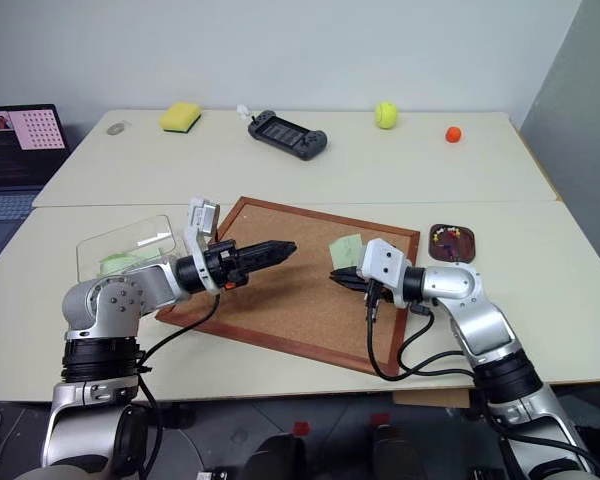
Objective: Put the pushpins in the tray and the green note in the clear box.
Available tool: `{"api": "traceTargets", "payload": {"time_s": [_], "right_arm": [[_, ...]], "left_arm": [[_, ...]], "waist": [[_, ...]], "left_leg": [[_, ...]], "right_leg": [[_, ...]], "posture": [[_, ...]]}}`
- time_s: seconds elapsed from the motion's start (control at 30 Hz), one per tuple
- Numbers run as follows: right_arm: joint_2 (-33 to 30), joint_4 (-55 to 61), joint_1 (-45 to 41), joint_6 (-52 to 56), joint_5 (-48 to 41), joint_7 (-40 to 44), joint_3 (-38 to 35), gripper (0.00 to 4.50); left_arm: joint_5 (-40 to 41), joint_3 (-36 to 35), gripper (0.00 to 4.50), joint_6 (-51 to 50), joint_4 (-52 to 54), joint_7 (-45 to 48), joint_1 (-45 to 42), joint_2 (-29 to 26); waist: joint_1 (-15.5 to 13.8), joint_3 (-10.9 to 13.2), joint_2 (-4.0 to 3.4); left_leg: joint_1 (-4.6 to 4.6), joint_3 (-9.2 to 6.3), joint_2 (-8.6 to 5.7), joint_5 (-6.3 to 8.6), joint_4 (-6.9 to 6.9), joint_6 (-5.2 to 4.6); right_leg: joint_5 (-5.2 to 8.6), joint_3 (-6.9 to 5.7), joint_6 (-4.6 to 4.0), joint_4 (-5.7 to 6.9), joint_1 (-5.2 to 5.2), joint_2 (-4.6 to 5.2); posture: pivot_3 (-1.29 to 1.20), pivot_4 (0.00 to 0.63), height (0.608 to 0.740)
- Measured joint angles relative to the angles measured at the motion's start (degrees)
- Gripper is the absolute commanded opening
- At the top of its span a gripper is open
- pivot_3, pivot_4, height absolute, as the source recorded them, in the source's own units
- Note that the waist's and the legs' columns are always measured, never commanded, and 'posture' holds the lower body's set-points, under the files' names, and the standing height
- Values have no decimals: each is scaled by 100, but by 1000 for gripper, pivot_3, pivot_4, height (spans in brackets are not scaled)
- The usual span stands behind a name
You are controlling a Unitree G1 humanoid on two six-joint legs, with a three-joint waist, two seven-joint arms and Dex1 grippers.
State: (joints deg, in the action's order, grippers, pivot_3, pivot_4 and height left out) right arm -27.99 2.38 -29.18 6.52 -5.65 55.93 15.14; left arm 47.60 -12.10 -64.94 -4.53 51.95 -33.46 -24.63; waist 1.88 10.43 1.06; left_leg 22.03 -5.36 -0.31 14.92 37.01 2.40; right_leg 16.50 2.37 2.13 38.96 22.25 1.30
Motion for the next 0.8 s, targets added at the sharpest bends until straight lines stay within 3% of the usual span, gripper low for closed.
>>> {"api": "traceTargets", "payload": {"time_s": [0.63, 0.8], "right_arm": [[154, 533, -156, -360, 114, 15, 244, 0], [182, 532, -175, -356, 116, 15, 245, 0]], "left_arm": [[-39, 550, 3583, 297, 65, -365, -122, 521], [-52, 553, 2727, 392, 7, -362, -181, 518]], "waist": [[-1, 1, 1], [-1, 1, 1]], "left_leg": [[0, -1, 0, -19, -1, 34], [-1, 0, -1, -19, -2, 34]], "right_leg": [[0, 0, -1, -2, 0, 0], [0, 1, -1, -2, 0, 0]], "posture": [[0, 150, 740], [0, 150, 740]]}}
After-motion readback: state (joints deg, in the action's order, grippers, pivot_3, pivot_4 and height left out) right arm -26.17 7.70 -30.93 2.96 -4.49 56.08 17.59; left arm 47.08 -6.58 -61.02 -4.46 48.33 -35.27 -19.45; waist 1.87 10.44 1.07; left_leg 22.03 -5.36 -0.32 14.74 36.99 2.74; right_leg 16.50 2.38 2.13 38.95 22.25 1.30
